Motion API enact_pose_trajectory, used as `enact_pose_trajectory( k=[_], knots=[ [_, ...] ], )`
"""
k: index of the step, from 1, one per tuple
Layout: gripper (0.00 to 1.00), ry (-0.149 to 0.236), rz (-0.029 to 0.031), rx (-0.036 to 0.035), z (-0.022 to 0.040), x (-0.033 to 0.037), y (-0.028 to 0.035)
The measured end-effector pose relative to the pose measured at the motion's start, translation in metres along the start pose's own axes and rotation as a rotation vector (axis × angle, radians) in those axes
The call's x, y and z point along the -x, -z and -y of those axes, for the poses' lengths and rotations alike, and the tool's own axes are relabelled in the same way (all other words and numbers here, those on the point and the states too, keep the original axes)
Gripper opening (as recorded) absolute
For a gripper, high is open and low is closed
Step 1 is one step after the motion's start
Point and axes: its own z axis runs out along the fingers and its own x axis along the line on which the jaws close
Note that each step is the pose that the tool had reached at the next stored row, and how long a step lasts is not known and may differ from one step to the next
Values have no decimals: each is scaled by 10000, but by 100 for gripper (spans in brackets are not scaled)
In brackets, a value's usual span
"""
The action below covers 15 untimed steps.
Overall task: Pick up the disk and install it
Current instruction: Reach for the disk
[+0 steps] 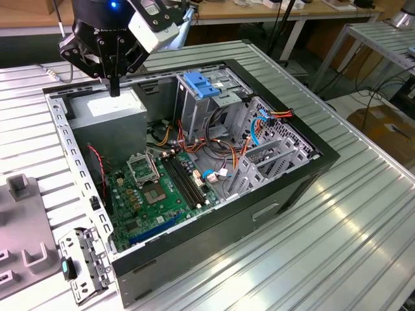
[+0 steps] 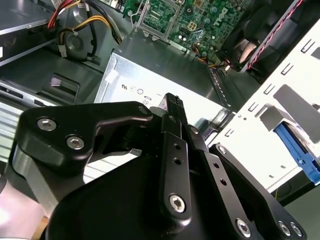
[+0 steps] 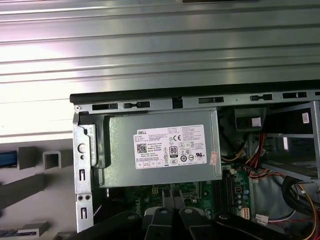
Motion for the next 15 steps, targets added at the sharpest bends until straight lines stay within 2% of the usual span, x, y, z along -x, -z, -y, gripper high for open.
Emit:
enact_pose_trajectory(
  k=[7, 15],
  knots=[
    [11, -4, -89, -7, 3, -43, -6],
    [11, -7, -149, -11, 8, -104, -11]
  ],
)
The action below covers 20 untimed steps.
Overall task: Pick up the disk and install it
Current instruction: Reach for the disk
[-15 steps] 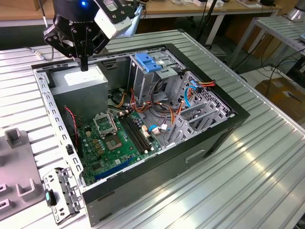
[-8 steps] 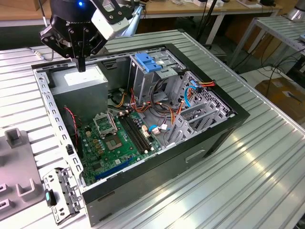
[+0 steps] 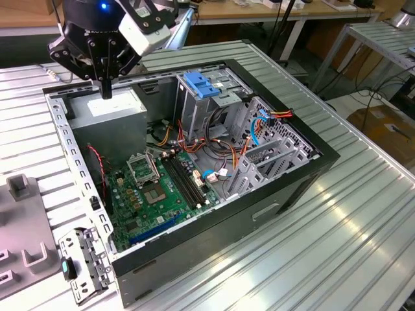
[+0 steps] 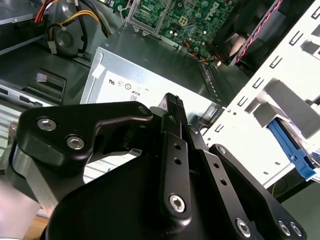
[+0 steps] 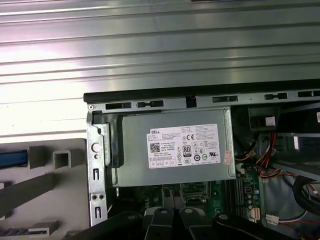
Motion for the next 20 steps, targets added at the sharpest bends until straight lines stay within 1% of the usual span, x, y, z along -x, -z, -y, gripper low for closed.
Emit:
enact_pose_trajectory(
  k=[10, 20],
  knots=[
    [11, -3, -72, -4, 3, -37, -5],
    [11, -5, -118, -8, 6, -74, -10]
  ],
)
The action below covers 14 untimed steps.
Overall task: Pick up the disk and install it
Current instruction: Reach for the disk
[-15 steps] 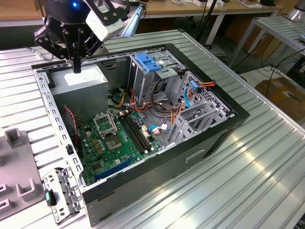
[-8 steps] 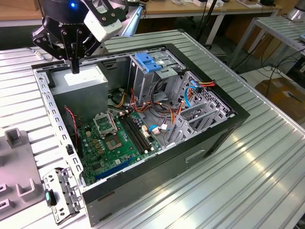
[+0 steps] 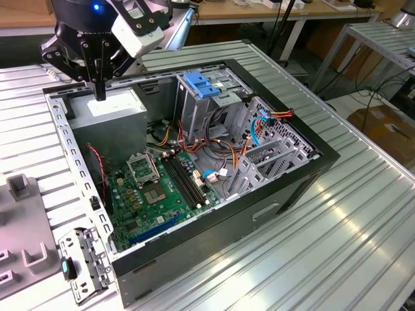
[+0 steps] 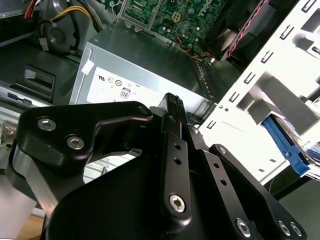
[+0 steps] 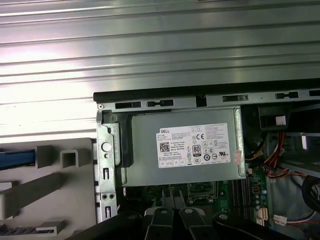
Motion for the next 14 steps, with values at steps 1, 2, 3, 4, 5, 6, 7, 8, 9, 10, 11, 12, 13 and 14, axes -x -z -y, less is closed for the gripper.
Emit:
enact_pose_trajectory(
  k=[1, 2, 3, 4, 5, 6, 7, 8, 9, 10, 11, 12, 13, 14],
  knots=[
    [11, 0, -5, 0, 0, -4, -1],
    [11, -1, -8, 0, 0, -7, -1],
    [11, -1, -14, -2, 1, -10, -1],
    [11, 0, -22, -2, 1, -15, -2],
    [11, -1, -31, -2, 2, -22, -3],
    [11, -2, -45, -3, 2, -30, -5],
    [11, -2, -52, -4, 3, -35, -5],
    [11, -3, -58, -5, 3, -39, -6],
    [11, -3, -63, -5, 3, -42, -7],
    [11, -3, -67, -5, 4, -46, -7],
    [11, -3, -71, -5, 4, -49, -8],
    [11, -3, -76, -6, 4, -52, -8],
    [11, -4, -80, -6, 5, -56, -9],
    [11, -3, -84, -6, 5, -59, -10]
  ],
)
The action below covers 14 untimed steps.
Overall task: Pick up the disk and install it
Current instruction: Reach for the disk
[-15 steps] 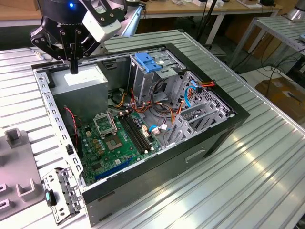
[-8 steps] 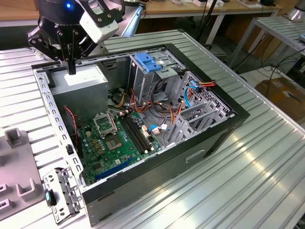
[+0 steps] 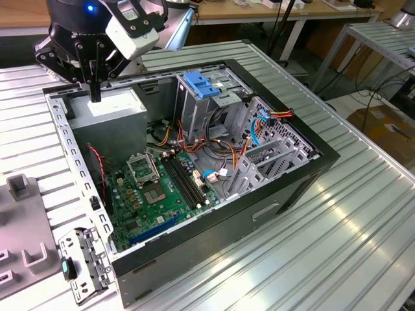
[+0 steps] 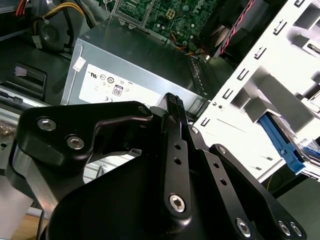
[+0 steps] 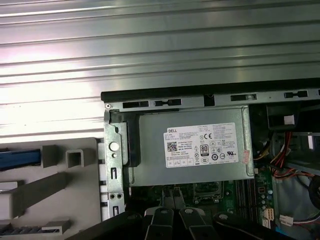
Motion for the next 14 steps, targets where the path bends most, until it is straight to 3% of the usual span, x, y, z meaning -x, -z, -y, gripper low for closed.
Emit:
enact_pose_trajectory(
  k=[14],
  knots=[
    [11, -3, -84, -7, 5, -59, -11]
  ],
)
